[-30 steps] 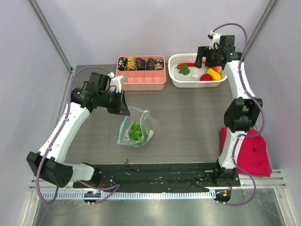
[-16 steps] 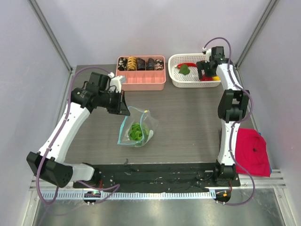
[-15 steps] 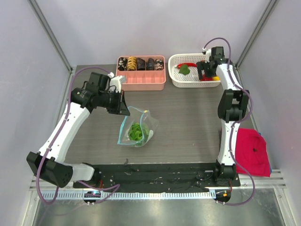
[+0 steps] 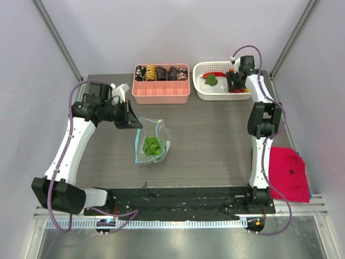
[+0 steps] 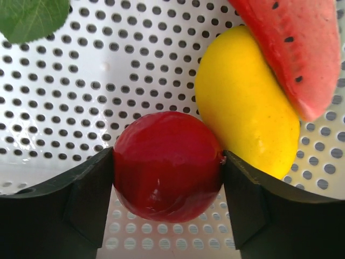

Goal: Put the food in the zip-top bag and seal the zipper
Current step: Pick up the fake vegetable from the bin.

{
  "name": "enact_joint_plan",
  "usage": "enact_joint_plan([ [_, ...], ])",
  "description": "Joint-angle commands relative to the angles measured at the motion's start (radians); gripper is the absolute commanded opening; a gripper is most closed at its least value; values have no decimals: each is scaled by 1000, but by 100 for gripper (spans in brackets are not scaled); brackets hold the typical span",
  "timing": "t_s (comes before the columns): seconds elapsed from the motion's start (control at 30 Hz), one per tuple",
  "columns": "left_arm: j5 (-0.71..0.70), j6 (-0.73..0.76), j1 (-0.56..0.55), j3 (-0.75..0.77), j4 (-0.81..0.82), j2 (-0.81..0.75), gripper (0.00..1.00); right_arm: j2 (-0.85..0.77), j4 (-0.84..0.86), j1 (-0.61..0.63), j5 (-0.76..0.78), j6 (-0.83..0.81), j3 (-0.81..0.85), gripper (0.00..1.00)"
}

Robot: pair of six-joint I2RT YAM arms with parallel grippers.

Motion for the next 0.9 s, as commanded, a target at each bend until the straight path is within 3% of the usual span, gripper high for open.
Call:
enact_joint_plan([
  [0.0,96,-32,2,6,62,-80,0,-16,43,5,9,8,51,59],
  [0.2,-60,-114,31,-17,82,-170,0,-77,69,2,8,24,50,26],
  [0.33,-97,-198,36,-71,122,-204,0,-146,91,2,-80,52,53,14],
  [0.47,-71,-203,40,-101,133,-175,0,-254,100,2,-274,135,18,2],
  [0.6,73,-271,108,-167,222,-155,0,-398,128,7,-521,286,-73,1],
  [0.7,191,-374,145,-219,324,-140,0,-534,209,25,-702,449,-247,1],
  [0.87,242,-436,165,-213,374,-108,0,-795,348,134,-851,590,-479,1],
])
